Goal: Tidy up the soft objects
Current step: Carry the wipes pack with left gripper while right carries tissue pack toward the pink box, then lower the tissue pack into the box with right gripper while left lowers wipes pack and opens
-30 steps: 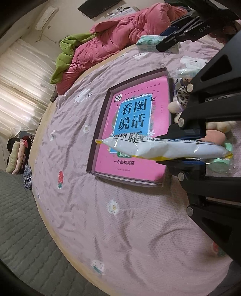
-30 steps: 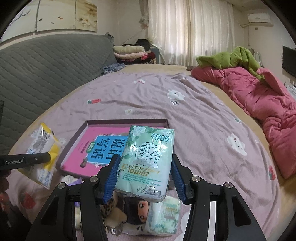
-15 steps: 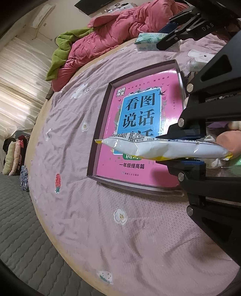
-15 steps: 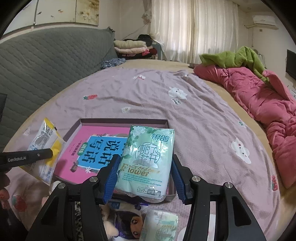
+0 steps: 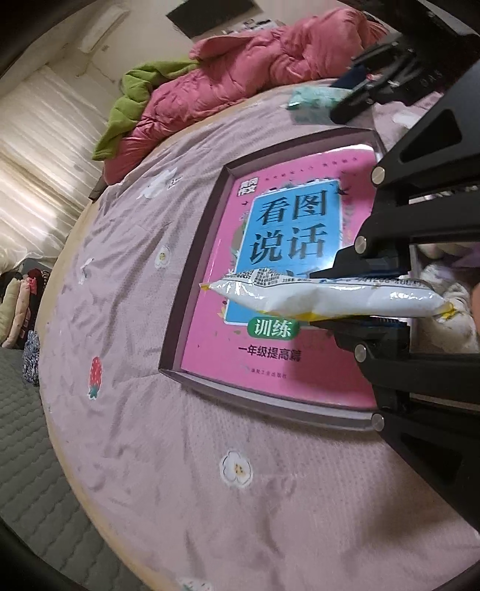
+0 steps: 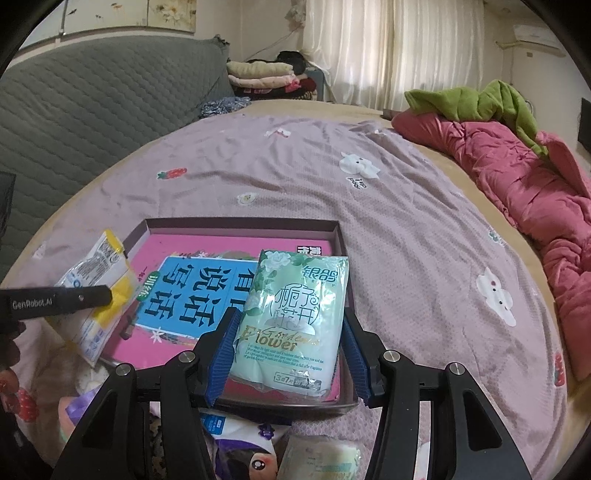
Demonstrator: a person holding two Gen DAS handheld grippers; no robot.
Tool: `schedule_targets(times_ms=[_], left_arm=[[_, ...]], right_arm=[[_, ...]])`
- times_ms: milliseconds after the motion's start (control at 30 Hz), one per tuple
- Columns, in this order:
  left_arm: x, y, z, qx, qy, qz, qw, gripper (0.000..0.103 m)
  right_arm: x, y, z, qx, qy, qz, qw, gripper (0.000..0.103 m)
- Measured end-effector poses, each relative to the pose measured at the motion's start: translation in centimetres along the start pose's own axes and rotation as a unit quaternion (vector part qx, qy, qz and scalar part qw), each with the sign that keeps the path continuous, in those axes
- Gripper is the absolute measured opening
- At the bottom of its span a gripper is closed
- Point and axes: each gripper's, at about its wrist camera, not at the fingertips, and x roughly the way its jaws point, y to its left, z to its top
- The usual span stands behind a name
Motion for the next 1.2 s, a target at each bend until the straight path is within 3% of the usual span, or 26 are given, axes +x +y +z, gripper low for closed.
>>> schedule_targets(times_ms=[333, 833, 1200], left_arm=[[2.7, 0.5, 1.0, -0.023, -0.004, -0.015, 0.9996, 0.016], [3.0, 1.5, 0.2, -0.009, -0.008, 0.005, 0.9999, 0.018], [2.7, 2.3, -1.0, -0.010, 0.001, 0.024, 0.9997, 0.036]], right_arm=[[2.2, -0.1, -0.5, -0.005, 0.021, -0.006, 1.000, 0.056], [5.3, 0.5, -1.6, -0.036, 0.064, -0.026, 0.997, 0.056], [6.1, 0.3, -2.4, -0.040, 0.089, -0.044, 0.994, 0.057]])
